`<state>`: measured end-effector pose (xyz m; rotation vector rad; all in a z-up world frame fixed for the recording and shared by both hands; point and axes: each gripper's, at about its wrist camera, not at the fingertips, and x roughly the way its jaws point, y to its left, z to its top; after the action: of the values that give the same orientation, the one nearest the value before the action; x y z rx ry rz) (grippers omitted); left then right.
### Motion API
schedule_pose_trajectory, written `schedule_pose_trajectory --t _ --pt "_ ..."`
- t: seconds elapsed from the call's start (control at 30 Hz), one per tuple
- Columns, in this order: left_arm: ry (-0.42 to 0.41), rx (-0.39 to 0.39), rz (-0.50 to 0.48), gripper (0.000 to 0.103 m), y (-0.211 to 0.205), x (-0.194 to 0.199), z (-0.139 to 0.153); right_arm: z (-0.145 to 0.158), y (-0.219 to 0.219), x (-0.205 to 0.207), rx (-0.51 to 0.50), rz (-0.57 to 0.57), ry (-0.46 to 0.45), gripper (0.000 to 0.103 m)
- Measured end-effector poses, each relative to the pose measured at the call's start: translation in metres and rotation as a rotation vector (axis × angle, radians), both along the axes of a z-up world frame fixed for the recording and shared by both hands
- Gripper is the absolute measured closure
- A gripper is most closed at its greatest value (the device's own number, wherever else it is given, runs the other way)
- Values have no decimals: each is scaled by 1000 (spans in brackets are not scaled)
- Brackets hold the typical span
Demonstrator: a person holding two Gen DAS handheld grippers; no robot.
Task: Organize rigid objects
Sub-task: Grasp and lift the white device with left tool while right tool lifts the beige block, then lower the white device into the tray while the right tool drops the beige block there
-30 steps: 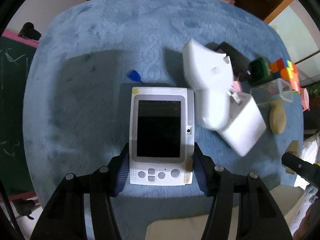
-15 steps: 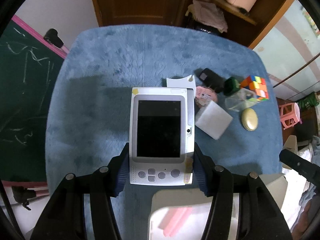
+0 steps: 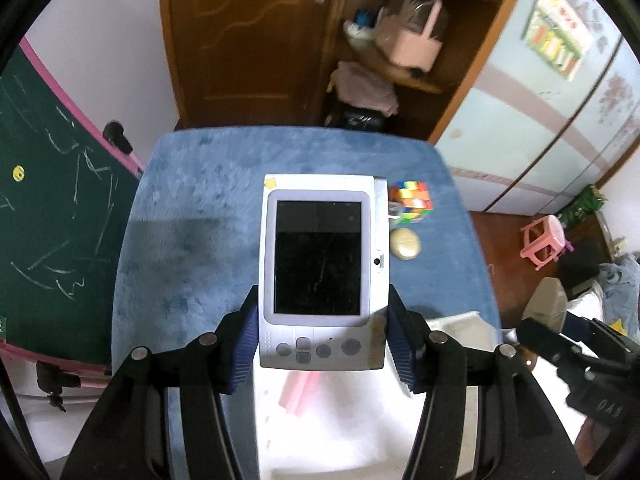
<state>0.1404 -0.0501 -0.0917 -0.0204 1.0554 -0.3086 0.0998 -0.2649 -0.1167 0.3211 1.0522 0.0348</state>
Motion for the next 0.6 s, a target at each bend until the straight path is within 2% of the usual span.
schedule_pose_trajectory --t 0.2,0.33,0.6 --pt "-47 -8 -32 43 -9 -41 15 25 9 -48 -79 76 -74 40" --pt "-74 11 -35 43 -13 -61 12 25 15 -70 -125 117 -80 40" --pt "-69 25 -14 43 -13 -93 -9 7 24 -106 -162 166 -91 40"
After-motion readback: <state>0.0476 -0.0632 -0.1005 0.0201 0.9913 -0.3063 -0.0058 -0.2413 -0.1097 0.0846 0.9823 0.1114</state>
